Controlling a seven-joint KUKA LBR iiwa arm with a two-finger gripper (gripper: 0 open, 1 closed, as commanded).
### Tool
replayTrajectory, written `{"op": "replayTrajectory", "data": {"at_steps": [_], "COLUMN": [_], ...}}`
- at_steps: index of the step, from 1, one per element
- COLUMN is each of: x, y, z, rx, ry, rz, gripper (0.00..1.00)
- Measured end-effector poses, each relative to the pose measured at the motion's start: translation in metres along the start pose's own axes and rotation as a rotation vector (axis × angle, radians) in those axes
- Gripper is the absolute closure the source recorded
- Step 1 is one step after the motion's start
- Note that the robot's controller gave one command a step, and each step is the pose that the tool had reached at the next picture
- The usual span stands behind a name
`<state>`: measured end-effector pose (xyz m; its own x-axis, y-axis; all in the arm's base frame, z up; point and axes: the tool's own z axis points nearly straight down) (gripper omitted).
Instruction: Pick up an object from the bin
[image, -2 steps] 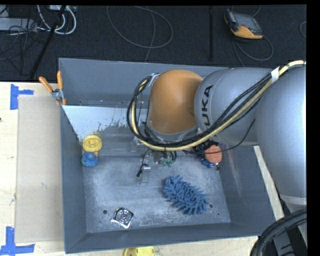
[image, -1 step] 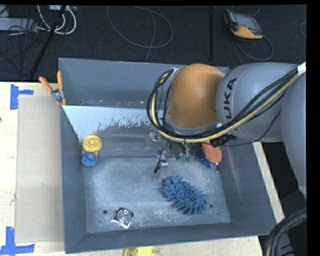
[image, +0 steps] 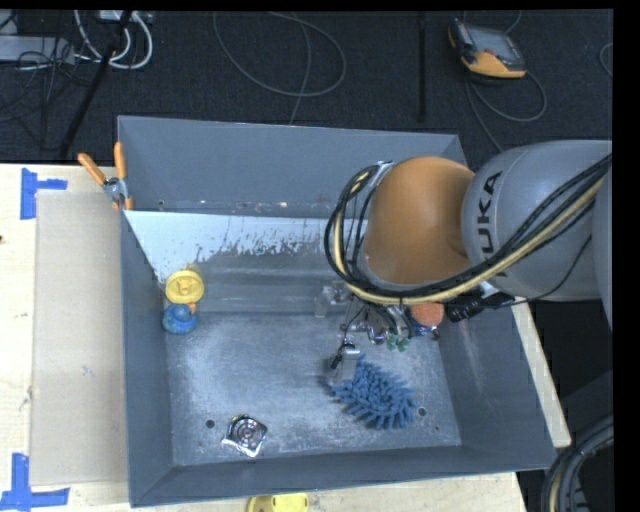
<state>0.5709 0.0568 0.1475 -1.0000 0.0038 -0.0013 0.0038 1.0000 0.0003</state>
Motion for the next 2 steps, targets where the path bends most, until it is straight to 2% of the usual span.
{"op": "replayTrajectory", "data": {"at_steps": [1, 2], "x": [0.02, 0.028], "y": [-0.024, -0.05], "z": [0.023, 0.035], "rx": [0.0, 0.0], "ry": [0.002, 0.003], "rz": [-0.039, -0.039], "gripper": [0.0, 0.0]}}
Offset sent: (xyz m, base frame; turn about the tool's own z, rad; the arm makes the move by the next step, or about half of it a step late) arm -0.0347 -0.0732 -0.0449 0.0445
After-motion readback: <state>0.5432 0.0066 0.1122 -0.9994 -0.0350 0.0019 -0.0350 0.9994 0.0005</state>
